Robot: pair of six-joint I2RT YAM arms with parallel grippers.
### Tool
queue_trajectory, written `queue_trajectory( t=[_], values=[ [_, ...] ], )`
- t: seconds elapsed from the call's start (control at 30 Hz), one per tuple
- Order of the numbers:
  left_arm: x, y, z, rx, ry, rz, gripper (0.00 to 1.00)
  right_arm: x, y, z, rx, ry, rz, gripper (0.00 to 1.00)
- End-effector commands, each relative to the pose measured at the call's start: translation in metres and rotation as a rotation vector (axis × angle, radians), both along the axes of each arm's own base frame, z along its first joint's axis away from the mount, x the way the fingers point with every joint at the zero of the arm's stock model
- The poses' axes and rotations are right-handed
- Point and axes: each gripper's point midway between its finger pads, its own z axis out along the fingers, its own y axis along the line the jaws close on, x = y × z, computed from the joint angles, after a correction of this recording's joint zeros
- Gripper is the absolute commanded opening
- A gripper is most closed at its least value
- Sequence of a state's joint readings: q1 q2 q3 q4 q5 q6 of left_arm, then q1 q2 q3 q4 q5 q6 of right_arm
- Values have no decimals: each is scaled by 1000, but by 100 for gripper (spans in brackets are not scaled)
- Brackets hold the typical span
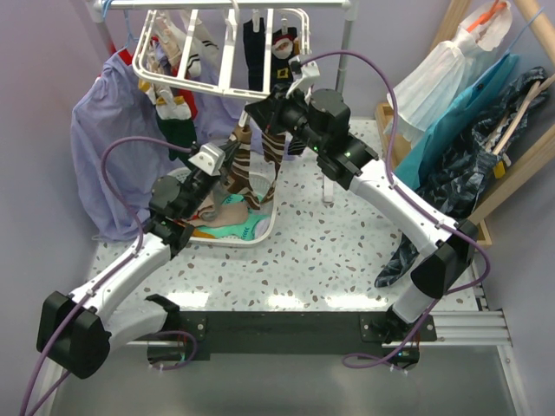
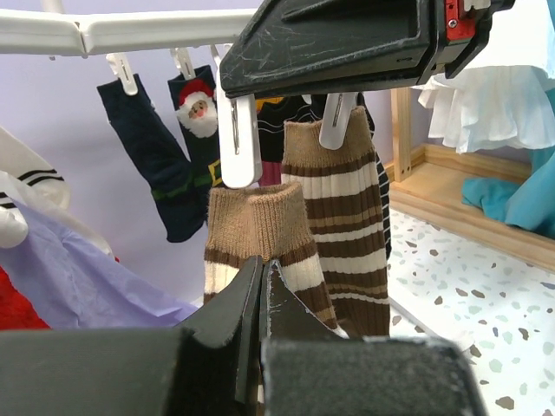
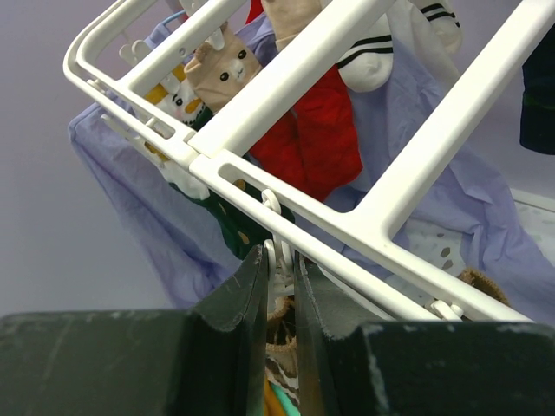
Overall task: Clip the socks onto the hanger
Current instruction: Clamp the sock onto the hanger.
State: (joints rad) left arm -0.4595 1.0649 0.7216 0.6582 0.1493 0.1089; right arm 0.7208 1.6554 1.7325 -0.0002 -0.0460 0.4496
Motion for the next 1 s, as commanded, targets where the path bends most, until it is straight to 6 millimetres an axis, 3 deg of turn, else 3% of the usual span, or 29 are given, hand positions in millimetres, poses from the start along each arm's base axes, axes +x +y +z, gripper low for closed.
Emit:
queue_trajectory(
  t=[0.0, 0.43, 0.97],
  values=[
    [-2, 3, 25, -14, -110, 14, 0, -17, -10, 33, 19, -58, 26, 13],
    [11, 0, 24, 9, -98, 23, 0, -20, -4, 31, 21, -50, 65, 13],
    [15, 5, 41, 3, -120, 51, 0, -18, -4, 24, 4, -41, 66, 13]
  ],
)
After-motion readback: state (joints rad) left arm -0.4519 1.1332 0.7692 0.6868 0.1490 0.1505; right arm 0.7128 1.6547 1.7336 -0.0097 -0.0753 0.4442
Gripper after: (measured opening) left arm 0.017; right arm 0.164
